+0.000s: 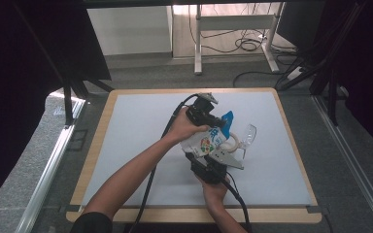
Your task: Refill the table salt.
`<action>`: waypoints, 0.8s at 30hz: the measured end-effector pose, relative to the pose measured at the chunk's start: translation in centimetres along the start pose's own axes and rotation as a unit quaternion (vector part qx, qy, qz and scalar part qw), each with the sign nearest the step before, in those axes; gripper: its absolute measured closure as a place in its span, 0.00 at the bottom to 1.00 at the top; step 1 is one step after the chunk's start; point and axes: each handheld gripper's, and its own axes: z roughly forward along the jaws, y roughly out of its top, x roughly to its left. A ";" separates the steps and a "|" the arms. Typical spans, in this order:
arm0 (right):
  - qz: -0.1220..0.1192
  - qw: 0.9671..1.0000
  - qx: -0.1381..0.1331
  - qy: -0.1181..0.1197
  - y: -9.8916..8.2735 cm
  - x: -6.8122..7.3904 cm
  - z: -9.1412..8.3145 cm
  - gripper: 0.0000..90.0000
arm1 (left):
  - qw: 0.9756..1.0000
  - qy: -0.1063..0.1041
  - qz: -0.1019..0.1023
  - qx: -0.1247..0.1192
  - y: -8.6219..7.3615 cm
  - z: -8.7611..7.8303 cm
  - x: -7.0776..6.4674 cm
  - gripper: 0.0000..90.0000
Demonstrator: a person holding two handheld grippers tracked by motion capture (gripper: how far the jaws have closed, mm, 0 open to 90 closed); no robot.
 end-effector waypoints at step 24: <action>-0.003 0.997 0.077 -0.012 -1.5 -2.1 -1.1 0.63 | 1.000 -0.007 -0.009 -0.015 -1.3 -1.0 -0.2 0.99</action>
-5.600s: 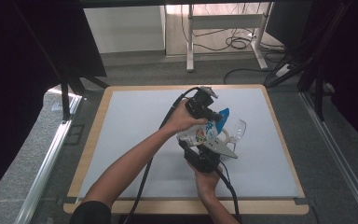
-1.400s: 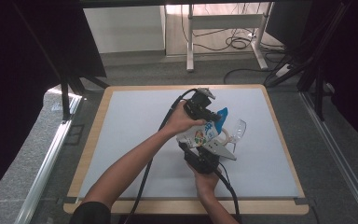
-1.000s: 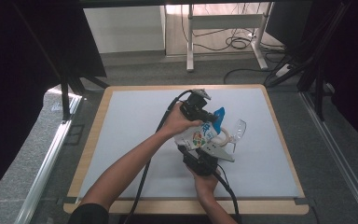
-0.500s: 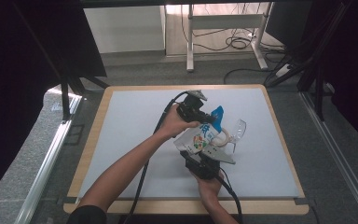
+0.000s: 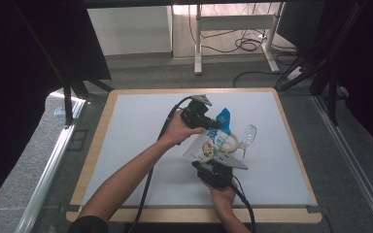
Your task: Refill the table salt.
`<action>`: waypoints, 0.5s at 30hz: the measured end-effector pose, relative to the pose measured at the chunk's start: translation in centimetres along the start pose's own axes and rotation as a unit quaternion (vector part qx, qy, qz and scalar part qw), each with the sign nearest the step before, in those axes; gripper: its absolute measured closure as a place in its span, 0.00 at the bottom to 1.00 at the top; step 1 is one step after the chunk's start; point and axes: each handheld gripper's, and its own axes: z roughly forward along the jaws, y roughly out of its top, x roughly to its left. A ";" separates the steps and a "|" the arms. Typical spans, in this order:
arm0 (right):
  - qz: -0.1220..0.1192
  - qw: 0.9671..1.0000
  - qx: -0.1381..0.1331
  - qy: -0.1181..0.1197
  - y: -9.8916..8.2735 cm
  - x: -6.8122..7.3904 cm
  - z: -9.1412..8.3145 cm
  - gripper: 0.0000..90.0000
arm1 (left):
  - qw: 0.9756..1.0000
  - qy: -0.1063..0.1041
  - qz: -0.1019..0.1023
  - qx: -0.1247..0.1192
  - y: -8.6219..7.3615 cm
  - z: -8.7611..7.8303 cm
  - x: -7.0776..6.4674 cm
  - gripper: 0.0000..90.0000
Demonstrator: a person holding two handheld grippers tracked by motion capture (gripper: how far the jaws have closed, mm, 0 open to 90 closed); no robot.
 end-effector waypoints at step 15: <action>-0.006 1.000 0.026 -0.010 -0.3 0.0 0.3 0.61 | 1.000 0.003 0.000 -0.005 -0.7 -1.1 -0.5 0.99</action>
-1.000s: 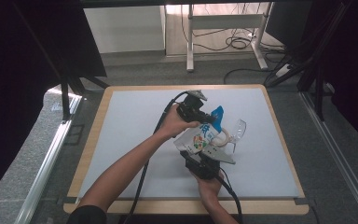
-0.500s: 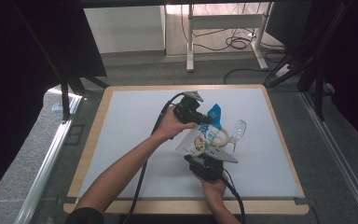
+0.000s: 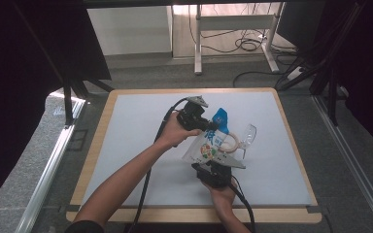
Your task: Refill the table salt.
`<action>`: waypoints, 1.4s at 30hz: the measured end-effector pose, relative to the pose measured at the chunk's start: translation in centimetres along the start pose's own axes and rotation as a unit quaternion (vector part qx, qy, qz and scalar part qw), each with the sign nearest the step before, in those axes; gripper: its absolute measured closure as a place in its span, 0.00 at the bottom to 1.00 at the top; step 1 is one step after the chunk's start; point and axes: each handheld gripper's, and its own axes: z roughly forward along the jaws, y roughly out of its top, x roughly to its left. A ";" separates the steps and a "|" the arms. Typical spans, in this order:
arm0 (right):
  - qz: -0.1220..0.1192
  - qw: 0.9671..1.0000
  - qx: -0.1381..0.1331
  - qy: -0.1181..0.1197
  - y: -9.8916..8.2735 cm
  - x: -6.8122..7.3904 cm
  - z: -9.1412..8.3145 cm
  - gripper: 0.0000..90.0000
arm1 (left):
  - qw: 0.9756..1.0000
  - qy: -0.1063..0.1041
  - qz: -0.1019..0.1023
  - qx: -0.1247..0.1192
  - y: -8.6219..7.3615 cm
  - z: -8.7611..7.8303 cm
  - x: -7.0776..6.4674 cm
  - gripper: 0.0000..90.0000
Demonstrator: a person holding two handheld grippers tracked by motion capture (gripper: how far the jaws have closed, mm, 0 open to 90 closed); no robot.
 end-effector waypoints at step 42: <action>-0.010 0.999 0.030 -0.007 0.1 -1.2 -0.8 0.48 | 0.997 0.015 -0.030 -0.063 -2.9 -4.0 1.4 0.99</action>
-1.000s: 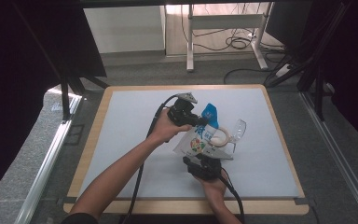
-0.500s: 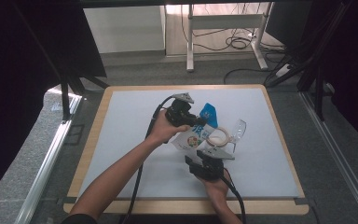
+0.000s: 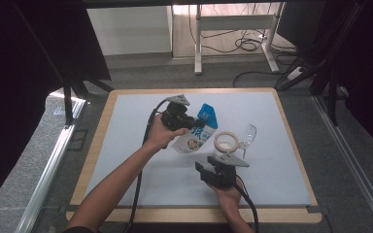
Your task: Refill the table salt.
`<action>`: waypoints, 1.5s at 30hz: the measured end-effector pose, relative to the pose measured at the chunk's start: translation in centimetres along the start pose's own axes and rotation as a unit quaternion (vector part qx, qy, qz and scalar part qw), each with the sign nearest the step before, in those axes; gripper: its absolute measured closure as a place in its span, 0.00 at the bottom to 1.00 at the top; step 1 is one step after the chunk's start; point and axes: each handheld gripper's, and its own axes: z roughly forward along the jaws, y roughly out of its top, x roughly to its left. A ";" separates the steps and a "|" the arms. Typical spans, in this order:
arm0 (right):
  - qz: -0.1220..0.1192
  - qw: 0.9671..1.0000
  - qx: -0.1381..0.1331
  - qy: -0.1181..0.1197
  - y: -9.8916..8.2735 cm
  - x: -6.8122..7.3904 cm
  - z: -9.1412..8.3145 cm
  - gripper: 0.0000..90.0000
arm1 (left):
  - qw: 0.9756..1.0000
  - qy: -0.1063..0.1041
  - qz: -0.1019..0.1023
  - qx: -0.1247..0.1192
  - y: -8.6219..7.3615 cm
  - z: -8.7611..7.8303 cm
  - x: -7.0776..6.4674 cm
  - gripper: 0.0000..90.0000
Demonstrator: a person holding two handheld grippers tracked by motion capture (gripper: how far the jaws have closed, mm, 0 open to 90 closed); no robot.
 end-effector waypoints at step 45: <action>-0.002 1.000 -0.005 0.002 0.2 -0.4 0.0 0.49 | 0.975 0.162 -0.119 -0.097 -9.4 -9.8 8.2 0.98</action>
